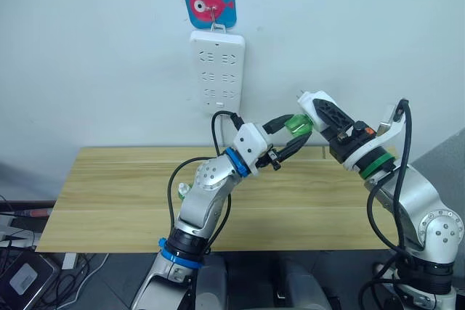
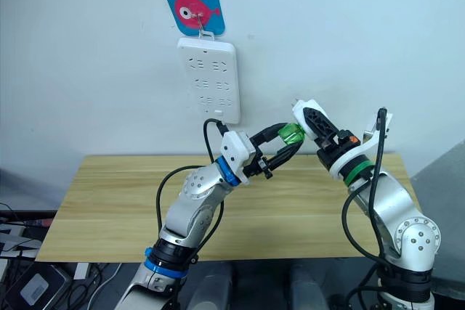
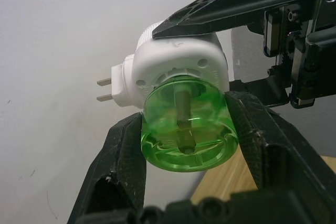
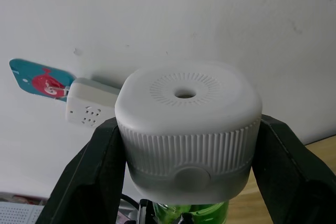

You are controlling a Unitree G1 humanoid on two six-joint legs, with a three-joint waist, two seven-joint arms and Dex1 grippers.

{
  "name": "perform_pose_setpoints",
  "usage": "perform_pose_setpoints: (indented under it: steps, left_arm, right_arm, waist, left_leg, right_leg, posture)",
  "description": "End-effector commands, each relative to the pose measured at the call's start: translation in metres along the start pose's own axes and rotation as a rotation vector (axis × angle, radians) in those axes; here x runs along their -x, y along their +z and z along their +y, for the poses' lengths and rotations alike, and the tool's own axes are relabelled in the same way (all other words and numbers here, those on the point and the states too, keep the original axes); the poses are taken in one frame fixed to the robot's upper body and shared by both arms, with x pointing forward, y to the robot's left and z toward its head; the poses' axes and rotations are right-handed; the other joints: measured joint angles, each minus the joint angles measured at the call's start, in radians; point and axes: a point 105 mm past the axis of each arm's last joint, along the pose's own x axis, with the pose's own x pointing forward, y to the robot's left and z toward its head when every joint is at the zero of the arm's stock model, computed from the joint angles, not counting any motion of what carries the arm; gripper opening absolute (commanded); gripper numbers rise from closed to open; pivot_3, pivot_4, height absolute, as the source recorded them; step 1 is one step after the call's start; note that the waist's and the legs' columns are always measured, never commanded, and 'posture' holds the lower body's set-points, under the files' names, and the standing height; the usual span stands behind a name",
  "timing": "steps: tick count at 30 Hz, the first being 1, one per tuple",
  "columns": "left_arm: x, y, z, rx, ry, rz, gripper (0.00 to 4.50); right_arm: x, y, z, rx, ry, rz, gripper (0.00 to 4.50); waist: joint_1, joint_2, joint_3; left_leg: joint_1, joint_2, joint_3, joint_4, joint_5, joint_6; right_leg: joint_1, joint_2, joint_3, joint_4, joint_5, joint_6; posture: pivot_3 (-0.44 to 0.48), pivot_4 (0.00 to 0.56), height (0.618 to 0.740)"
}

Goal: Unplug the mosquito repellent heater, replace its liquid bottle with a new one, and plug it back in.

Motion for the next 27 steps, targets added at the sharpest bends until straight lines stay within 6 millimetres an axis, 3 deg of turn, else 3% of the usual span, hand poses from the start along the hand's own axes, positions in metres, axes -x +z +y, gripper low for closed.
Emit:
perform_pose_setpoints:
  steps: [1, 5, 8, 10, 19, 22, 27]
  left_arm:
    - [-0.006, 0.011, -0.002, -0.014, -0.005, -0.047, 2.28]
    - [-0.006, 0.009, -0.002, -0.02, -0.007, -0.035, 2.28]
    - [-0.004, 0.011, -0.002, -0.032, -0.043, -0.031, 2.28]
    - [-0.001, 0.012, -0.003, -0.043, -0.096, -0.023, 2.28]
    - [0.023, 0.002, -0.015, -0.101, -0.461, 0.073, 2.28]
    - [0.031, -0.005, -0.02, -0.152, -0.584, 0.102, 2.28]
    - [0.032, -0.006, -0.023, -0.172, -0.645, 0.092, 2.28]
  right_arm:
    - [0.004, -0.005, 0.021, -0.001, 0.093, 0.011, 2.93]
    - [0.004, -0.008, 0.024, 0.002, 0.101, 0.022, 2.93]
    - [0.005, -0.01, 0.025, 0.017, 0.106, 0.042, 4.01]
    - [0.008, -0.012, 0.026, 0.028, 0.123, 0.087, 4.46]
    - [0.033, -0.02, 0.011, 0.248, 0.214, 0.471, 4.46]
    - [0.041, -0.014, 0.011, 0.269, 0.262, 0.607, 4.46]
    - [0.051, -0.007, 0.011, 0.24, 0.293, 0.754, 4.46]
  waist:
    - [0.0, 0.0, 0.0]
    - [0.0, 0.0, 0.0]
    - [0.0, -0.001, 0.0]
    - [0.0, -0.001, 0.001]
    - [0.0, -0.002, 0.004]
    - [0.0, -0.003, 0.007]
    - [0.002, -0.005, 0.011]
  left_leg:
    - [0.0, 0.0, 0.0, 0.0, 0.0, 0.0]
    - [0.0, 0.0, 0.0, 0.0, 0.0, 0.0]
    - [0.0, 0.0, 0.0, 0.0, 0.0, 0.0]
    - [0.0, 0.0, 0.0, 0.0, 0.0, 0.0]
    - [0.0, 0.0, 0.0, 0.0, 0.0, 0.0]
    - [0.0, 0.0, 0.001, 0.001, 0.0, 0.0]
    - [0.0, 0.0, 0.0, 0.001, 0.0, 0.001]
  right_leg:
    - [0.0, 0.0, 0.0, 0.0, 0.0, 0.0]
    - [0.0, 0.0, 0.0, 0.0, 0.0, 0.0]
    - [0.0, 0.0, 0.0, 0.0, 0.0, 0.0]
    - [0.0, 0.0, 0.0, 0.0, 0.0, 0.0]
    - [0.001, 0.0, 0.0, 0.0, 0.002, -0.004]
    - [0.001, 0.0, 0.0, -0.001, 0.002, -0.004]
    - [0.001, 0.001, -0.001, -0.002, 0.003, -0.004]
  posture:
    - [0.277, 0.217, 0.74]
    - [0.274, 0.219, 0.74]
    - [0.274, 0.218, 0.74]
    - [0.274, 0.218, 0.74]
    - [0.244, 0.226, 0.74]
    - [0.245, 0.235, 0.74]
    - [0.251, 0.24, 0.74]
